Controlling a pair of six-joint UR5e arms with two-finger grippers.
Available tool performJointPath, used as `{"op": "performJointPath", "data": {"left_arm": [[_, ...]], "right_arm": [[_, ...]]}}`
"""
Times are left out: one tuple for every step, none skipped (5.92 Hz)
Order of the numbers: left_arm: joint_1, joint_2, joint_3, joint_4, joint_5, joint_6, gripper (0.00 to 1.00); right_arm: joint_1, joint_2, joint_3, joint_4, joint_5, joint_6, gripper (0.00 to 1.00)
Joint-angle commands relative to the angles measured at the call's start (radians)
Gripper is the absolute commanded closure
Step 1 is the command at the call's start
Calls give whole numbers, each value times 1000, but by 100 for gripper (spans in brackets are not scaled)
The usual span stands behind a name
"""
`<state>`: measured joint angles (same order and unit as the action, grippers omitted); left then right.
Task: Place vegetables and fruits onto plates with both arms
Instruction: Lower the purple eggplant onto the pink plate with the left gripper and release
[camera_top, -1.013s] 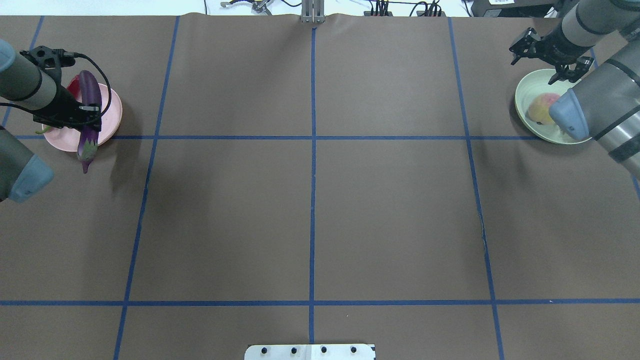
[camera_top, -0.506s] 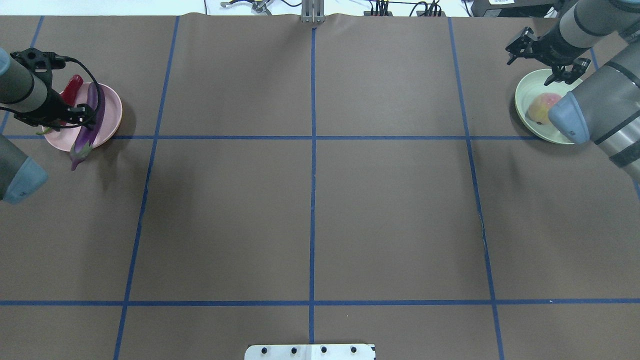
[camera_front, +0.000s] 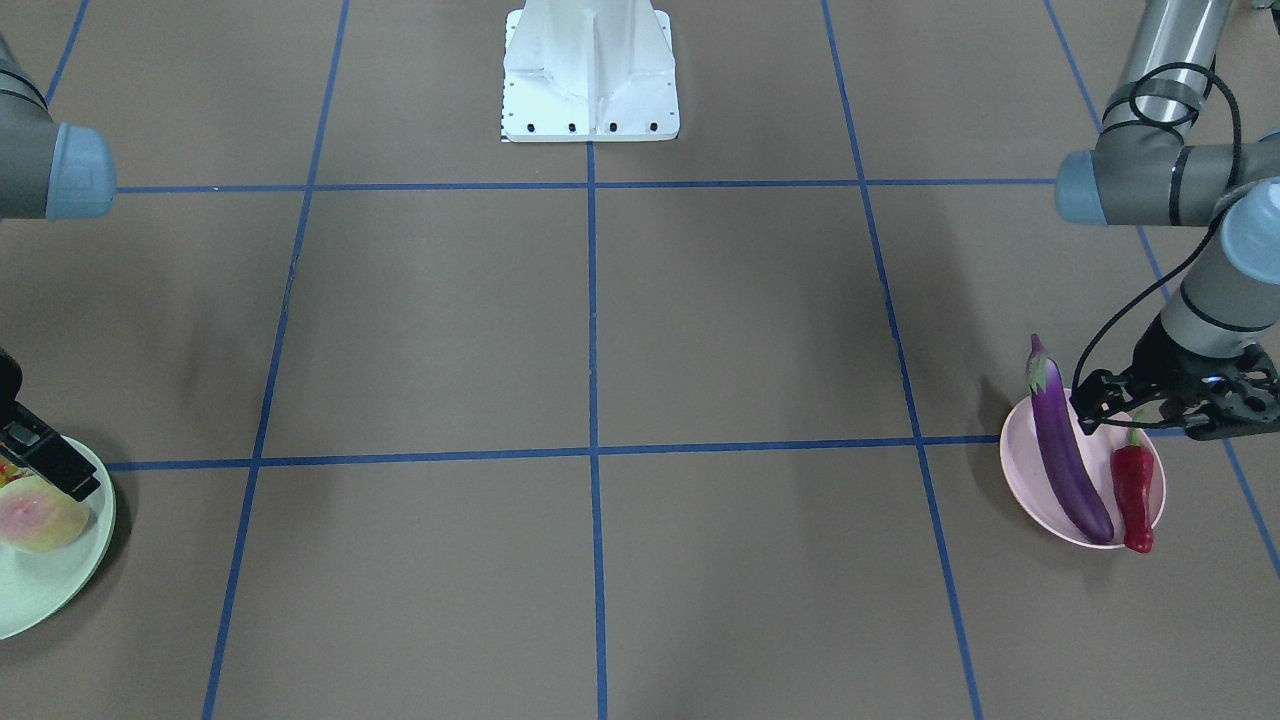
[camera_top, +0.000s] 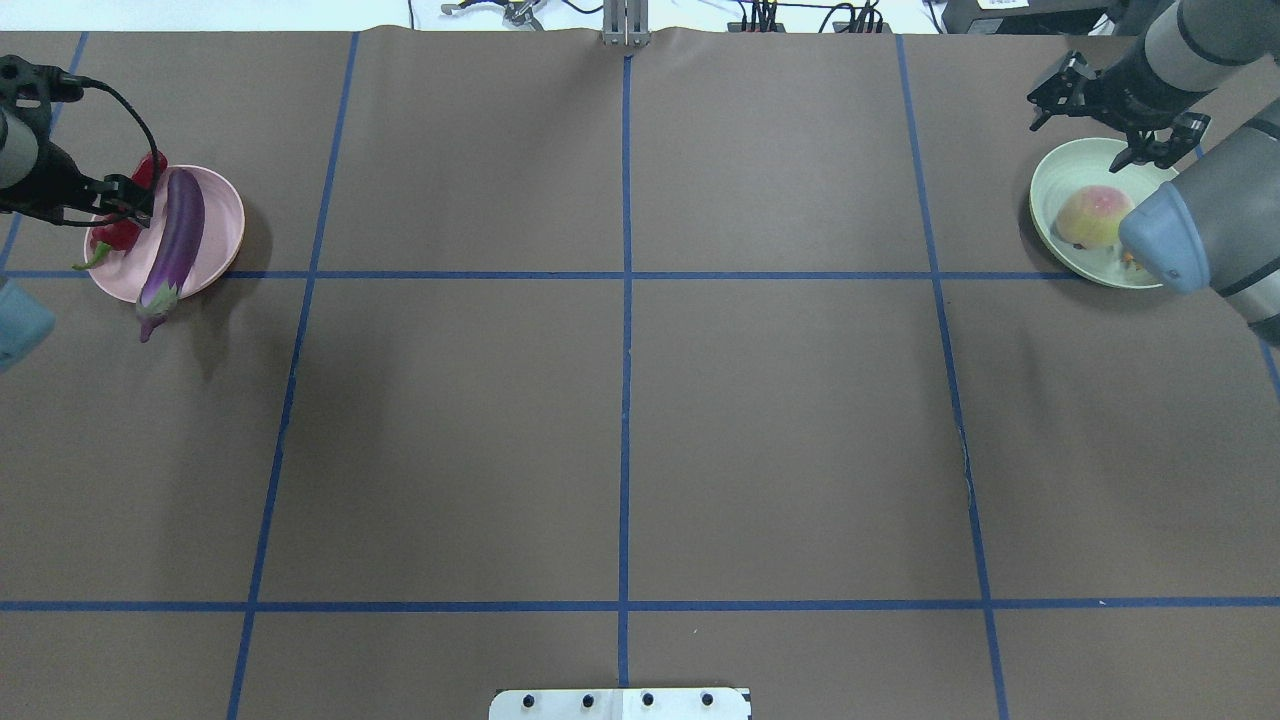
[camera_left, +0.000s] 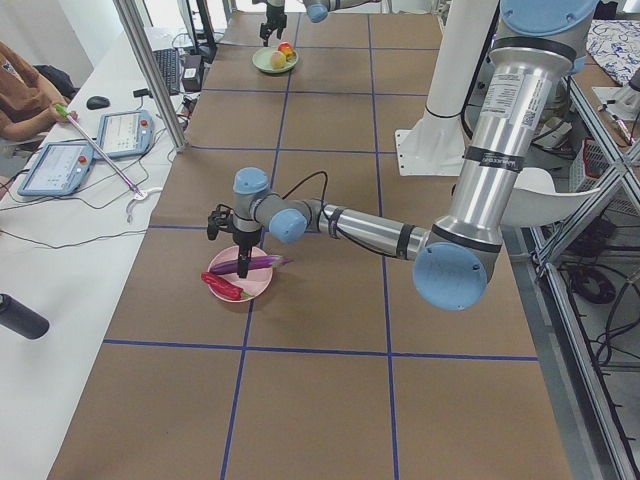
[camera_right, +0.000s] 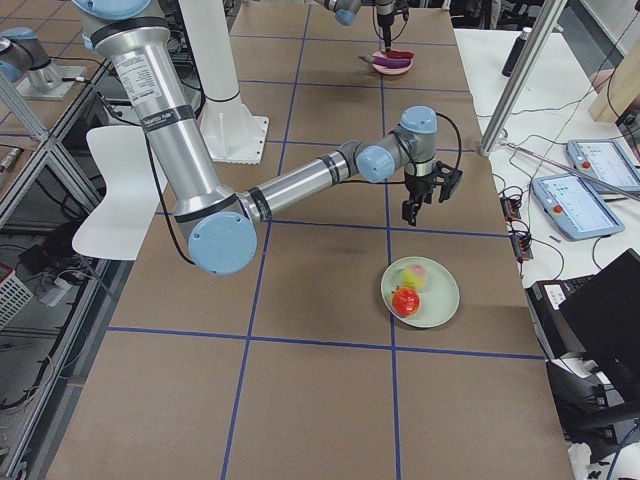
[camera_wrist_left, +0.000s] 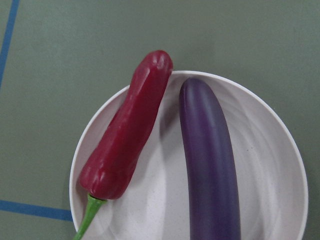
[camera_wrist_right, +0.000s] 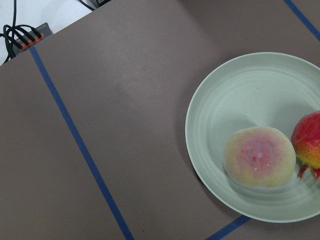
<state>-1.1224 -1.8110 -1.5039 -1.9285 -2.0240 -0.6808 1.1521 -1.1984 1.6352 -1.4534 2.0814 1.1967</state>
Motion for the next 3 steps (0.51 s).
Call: {"op": "performJointPath", "data": {"left_arm": [[-109,30,-33,-1,-174,108,0],[-141,79,-73,-1,-221,151,0],[-170,111,-103,0,-235,223,0]], "right_arm": [[110,-64,11,-4,105,-274,0],[194,-141,12,-4,168,-516,0],[255,-209,11,-4,204,-715,0]]}}
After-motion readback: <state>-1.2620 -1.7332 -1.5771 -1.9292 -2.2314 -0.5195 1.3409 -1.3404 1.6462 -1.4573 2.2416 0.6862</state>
